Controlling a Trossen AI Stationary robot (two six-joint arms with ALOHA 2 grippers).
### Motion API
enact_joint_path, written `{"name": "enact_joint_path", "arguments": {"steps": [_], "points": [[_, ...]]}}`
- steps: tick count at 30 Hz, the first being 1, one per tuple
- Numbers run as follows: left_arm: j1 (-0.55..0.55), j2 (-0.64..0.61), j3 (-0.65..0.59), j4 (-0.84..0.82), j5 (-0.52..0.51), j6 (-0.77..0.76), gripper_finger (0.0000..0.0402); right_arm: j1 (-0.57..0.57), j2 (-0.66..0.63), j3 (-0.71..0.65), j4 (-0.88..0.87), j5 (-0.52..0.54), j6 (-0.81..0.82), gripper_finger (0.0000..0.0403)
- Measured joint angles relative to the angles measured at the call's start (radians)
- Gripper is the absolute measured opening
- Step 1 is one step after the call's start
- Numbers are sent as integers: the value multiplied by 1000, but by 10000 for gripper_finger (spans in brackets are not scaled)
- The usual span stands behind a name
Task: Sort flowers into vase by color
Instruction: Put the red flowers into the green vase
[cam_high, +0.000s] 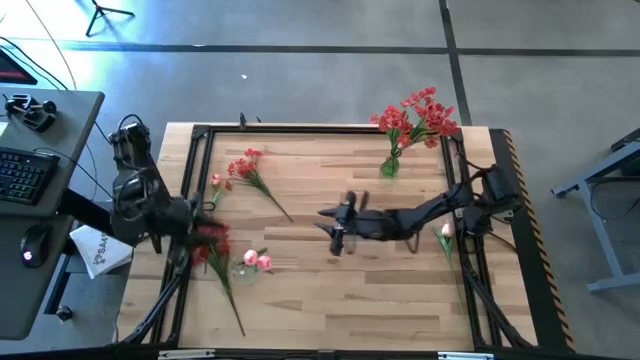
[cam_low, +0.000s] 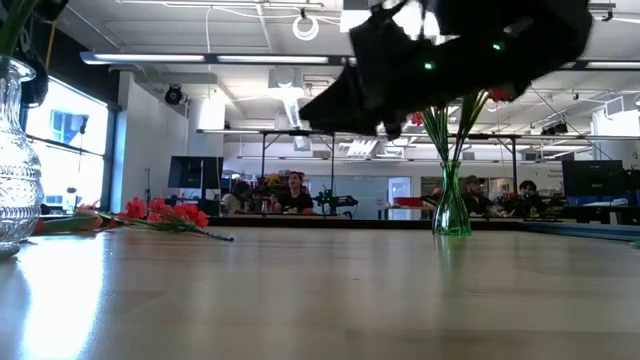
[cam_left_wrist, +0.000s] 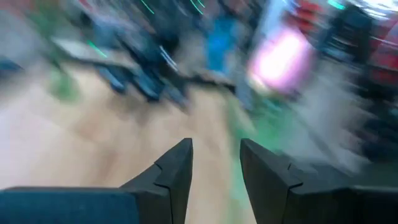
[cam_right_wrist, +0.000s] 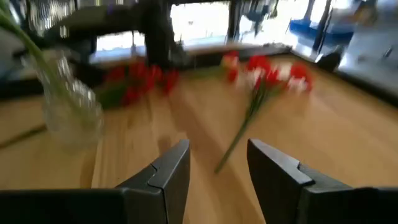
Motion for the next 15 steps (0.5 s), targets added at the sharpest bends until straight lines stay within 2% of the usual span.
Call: {"name": "enact_joint_path", "arguments": {"steps": [3,6,8,12,15], "points": [[1,-3,2,34,-233,122,119,-27,21,156,-277,-26,30,154],[2,4,2,19,-380,135,119,-58,84,297,-432,-23,-13,158],[2,11,1,-13,-420,97,119,-82,142,384,-467,-56,-43,169],[2,45,1,-89,-429,-13,119,-133,290,554,-496,-159,-74,206],[2,79,0,-126,-430,-72,119,-173,399,706,-591,-177,-83,235]]}}
